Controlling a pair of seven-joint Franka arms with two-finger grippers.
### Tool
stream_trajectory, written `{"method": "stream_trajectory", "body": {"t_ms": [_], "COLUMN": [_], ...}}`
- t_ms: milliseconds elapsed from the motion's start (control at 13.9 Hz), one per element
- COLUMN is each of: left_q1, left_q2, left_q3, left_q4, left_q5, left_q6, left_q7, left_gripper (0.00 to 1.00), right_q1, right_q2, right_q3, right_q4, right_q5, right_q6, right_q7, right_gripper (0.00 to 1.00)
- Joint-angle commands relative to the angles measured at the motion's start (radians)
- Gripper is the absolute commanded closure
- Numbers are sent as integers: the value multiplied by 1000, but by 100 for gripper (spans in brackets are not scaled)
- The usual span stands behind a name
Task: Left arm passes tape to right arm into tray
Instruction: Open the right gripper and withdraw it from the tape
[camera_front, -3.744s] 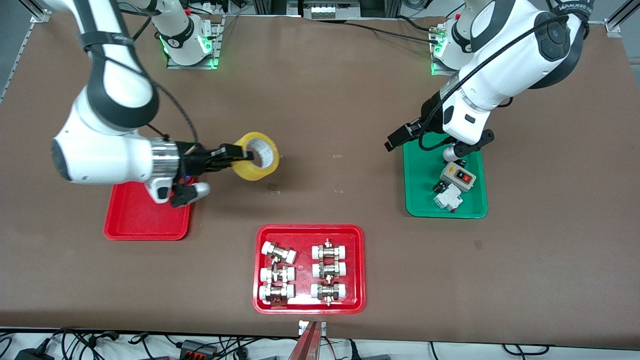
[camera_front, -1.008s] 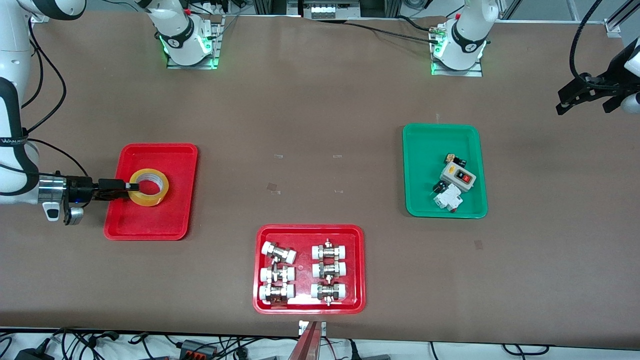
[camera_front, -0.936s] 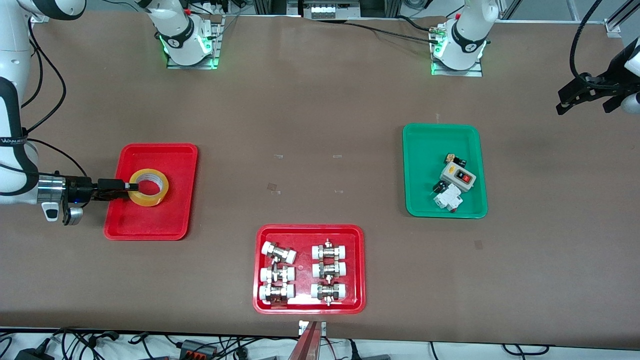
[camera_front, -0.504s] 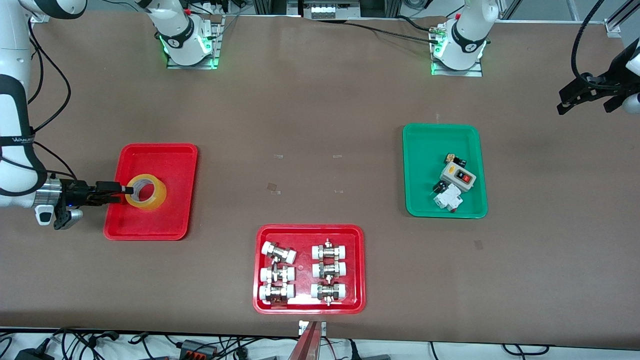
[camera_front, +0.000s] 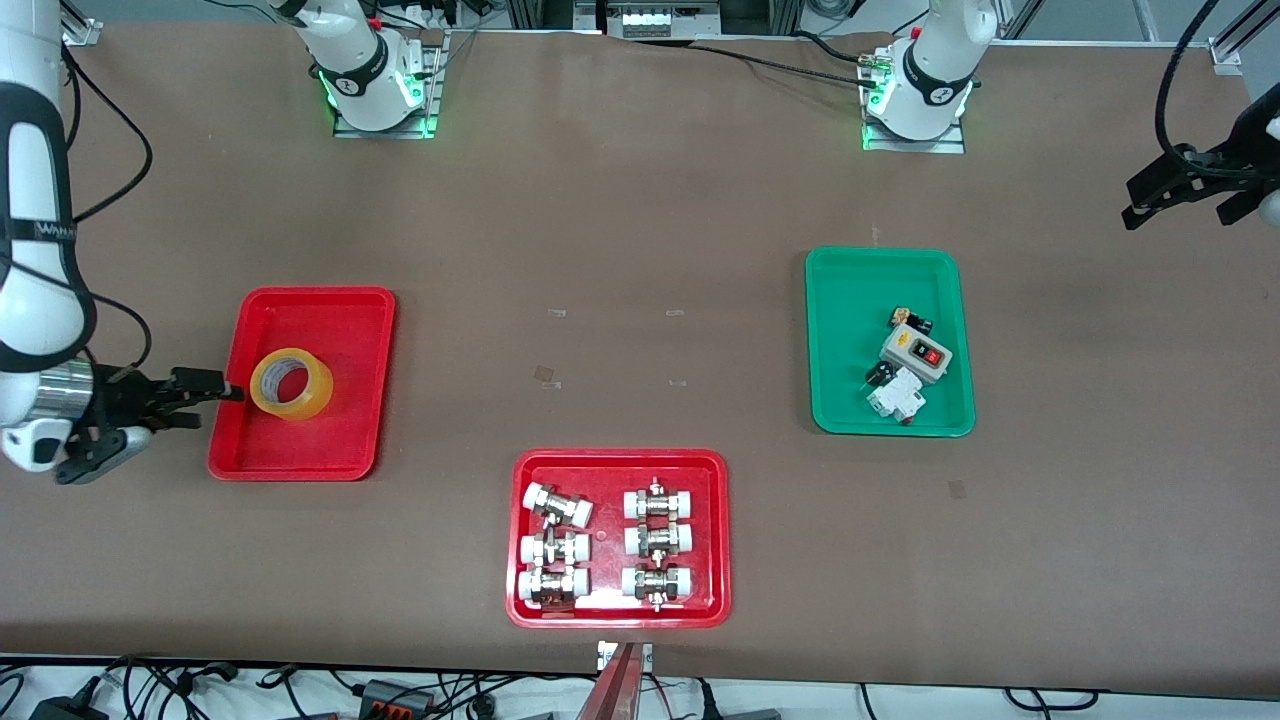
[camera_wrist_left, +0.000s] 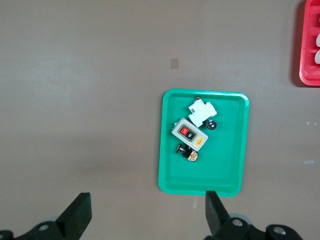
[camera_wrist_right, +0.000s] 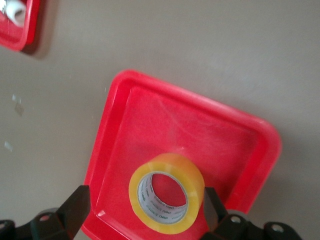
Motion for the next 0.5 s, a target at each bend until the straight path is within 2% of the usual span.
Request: {"method": "stream_trajectory", "body": {"t_ms": [0,360,432], "left_q1": [4,4,6], "left_q2": [45,29,20], "left_q3": [0,-4,-4], "left_q4": [70,31,13], "left_q5": [9,9,8], "left_q6": [-58,-40,-18], "left_q7": [8,11,11], "left_gripper": [0,0,0], "right_q1": [43,133,161], "right_q2": [-3,-5,-13], "right_q3": [-4,-4,-8], "right_q4": [72,155,160], "right_q5": [-41,-80,-120], "right_q6": [-40,-123,-147], "right_q7": [101,447,508], "right_gripper": [0,0,0]}}
